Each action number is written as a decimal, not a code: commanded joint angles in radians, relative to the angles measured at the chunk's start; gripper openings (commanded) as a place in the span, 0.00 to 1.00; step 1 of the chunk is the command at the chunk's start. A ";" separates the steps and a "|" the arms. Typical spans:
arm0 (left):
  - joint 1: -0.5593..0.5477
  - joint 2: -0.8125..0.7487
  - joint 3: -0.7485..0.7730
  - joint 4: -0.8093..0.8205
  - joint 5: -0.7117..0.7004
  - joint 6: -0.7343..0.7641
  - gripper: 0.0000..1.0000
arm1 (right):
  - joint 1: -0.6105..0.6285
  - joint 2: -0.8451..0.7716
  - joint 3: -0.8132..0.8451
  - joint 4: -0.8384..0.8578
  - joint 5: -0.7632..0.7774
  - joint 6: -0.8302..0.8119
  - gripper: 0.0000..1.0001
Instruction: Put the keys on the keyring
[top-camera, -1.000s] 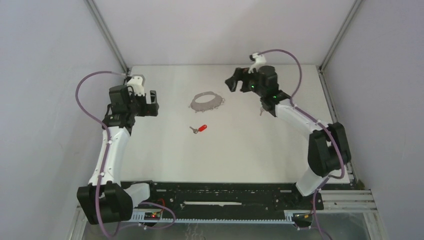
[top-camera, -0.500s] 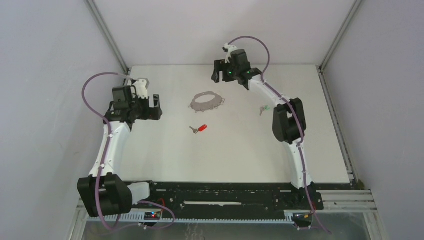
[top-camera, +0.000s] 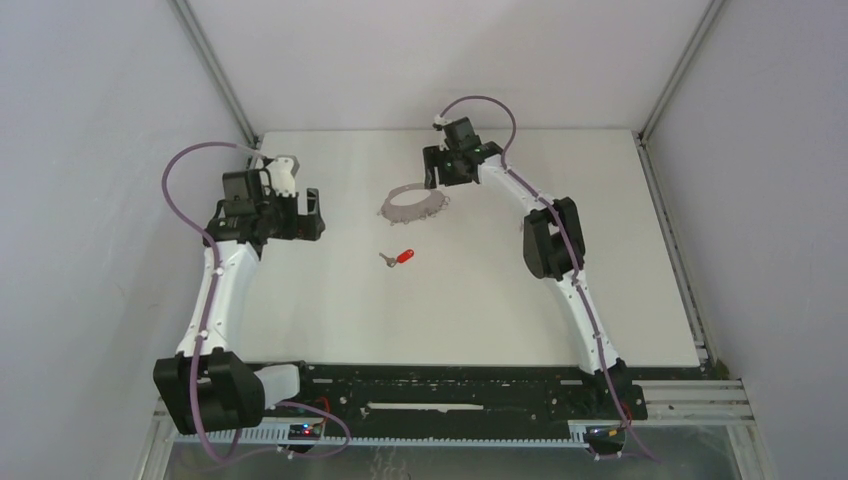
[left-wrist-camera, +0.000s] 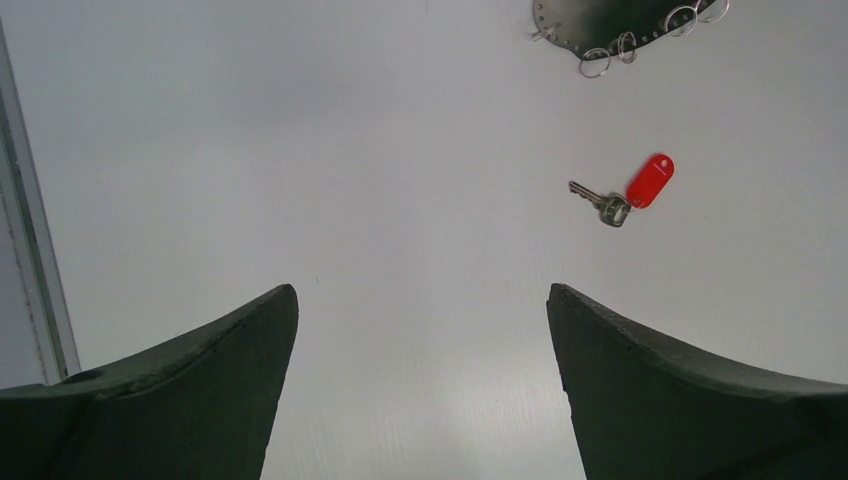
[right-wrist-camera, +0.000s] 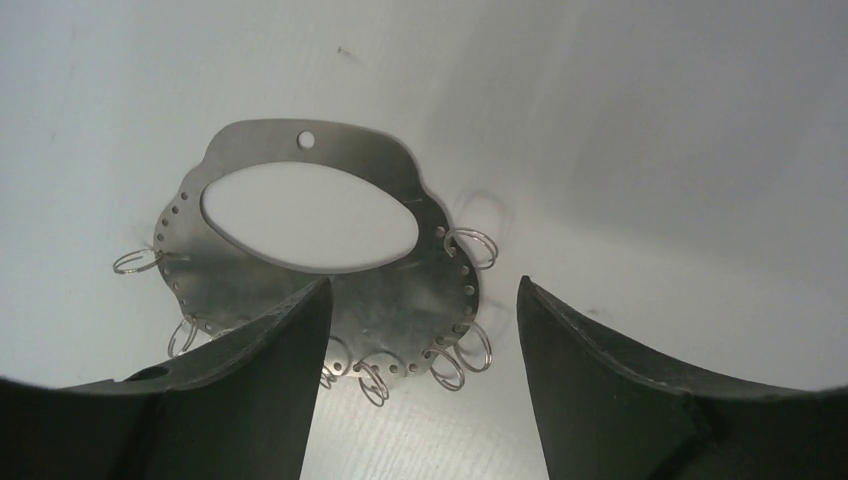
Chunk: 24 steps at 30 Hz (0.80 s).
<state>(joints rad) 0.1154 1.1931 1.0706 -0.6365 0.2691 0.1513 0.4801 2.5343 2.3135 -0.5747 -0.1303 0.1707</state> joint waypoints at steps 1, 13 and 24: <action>0.001 -0.035 0.055 -0.010 0.025 0.026 1.00 | -0.002 0.040 0.079 -0.068 0.016 0.050 0.75; 0.002 -0.065 0.042 -0.017 0.011 0.054 1.00 | 0.016 0.052 0.038 -0.115 0.122 0.107 0.56; 0.002 -0.078 0.034 -0.025 -0.021 0.085 0.99 | 0.053 -0.128 -0.280 0.034 0.166 0.090 0.00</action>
<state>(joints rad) 0.1154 1.1515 1.0771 -0.6586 0.2649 0.1959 0.5087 2.5053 2.1620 -0.5587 -0.0055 0.2573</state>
